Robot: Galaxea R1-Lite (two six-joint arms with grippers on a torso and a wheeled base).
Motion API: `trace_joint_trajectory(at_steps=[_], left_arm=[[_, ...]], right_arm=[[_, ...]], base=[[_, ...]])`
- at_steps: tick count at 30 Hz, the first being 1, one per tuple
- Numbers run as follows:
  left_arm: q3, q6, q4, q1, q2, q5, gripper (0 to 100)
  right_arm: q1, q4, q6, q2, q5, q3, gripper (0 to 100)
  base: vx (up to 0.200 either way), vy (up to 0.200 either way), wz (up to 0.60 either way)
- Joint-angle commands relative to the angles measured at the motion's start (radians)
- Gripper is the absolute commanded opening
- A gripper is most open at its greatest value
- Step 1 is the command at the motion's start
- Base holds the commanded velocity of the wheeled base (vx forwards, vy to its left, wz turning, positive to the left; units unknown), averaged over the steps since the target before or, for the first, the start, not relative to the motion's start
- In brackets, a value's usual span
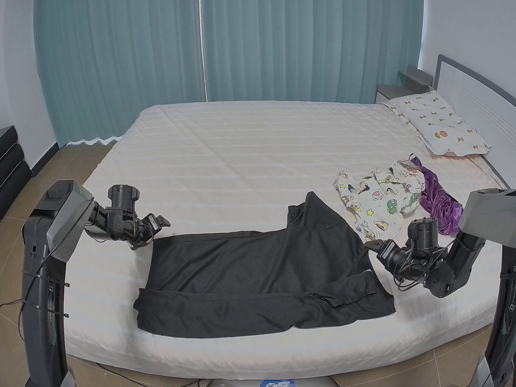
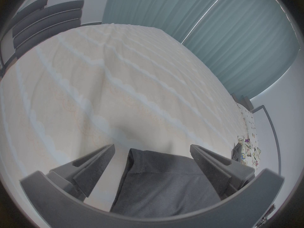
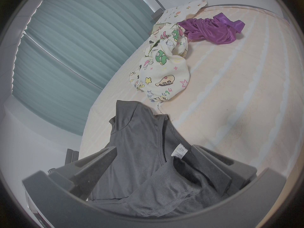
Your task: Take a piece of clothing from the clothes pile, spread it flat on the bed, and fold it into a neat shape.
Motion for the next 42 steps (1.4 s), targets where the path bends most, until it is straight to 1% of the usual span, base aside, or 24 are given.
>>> trace_joint_trajectory(at_steps=[1,8,14,18,19,22,27,30,31,33,36,38,39,41,42], left_arm=[[0.024,-0.002,-0.024,0.005,0.019,-0.012,100],[0.070,-0.010,-0.055,0.003,-0.007,-0.075,100],[0.079,-0.021,-0.067,0.002,-0.021,-0.078,100],[0.090,-0.016,-0.069,-0.001,-0.022,-0.098,100],[0.091,-0.013,-0.069,-0.001,-0.022,-0.100,0],[0.090,-0.010,-0.069,-0.001,-0.014,-0.097,0],[0.045,-0.019,-0.059,0.006,0.016,-0.086,0],[0.028,-0.059,-0.055,0.012,0.015,-0.083,0],[0.016,-0.122,-0.064,0.012,0.013,-0.082,0],[0.005,-0.176,-0.065,0.012,0.007,-0.083,0],[0.019,-0.226,-0.065,0.014,-0.017,-0.082,0],[0.042,-0.246,-0.064,0.017,-0.033,-0.083,0],[0.045,-0.248,-0.064,0.018,-0.036,-0.083,0],[0.080,-0.266,-0.064,0.028,-0.068,-0.083,0],[0.091,-0.271,-0.064,0.028,-0.079,-0.083,0]], right_arm=[[0.003,0.000,-0.003,0.015,0.000,-0.001,100],[0.003,0.000,-0.004,0.017,0.000,-0.003,100],[0.005,0.000,-0.009,0.018,0.001,-0.001,100],[0.003,0.000,-0.009,0.018,0.003,-0.003,100],[0.003,0.000,-0.009,0.018,0.003,-0.005,100],[0.005,0.000,-0.009,0.018,0.003,-0.003,100],[0.003,0.000,-0.010,0.007,0.000,-0.015,100],[0.000,0.001,-0.009,-0.023,0.001,-0.021,100],[0.006,0.014,-0.009,-0.049,0.003,-0.024,100],[0.039,0.015,-0.007,-0.059,-0.002,-0.024,100],[0.091,0.027,-0.009,-0.086,-0.014,-0.037,100],[0.125,0.087,-0.010,-0.120,-0.014,-0.055,100],[0.129,0.099,-0.012,-0.122,-0.014,-0.061,100],[0.143,0.216,-0.032,-0.122,-0.014,-0.153,100],[0.138,0.241,-0.041,-0.114,-0.013,-0.187,100]], base=[[0.000,0.000,0.00],[0.000,0.000,0.00],[0.000,0.000,0.00],[0.000,0.000,0.00],[0.000,0.000,0.00],[0.000,0.000,0.00],[0.000,0.000,0.00],[0.000,0.000,0.00],[0.000,0.000,0.00],[0.000,0.000,0.00],[0.000,0.000,0.00],[0.000,0.000,0.00],[0.000,0.000,0.00],[0.000,0.000,0.00],[0.000,0.000,0.00]])
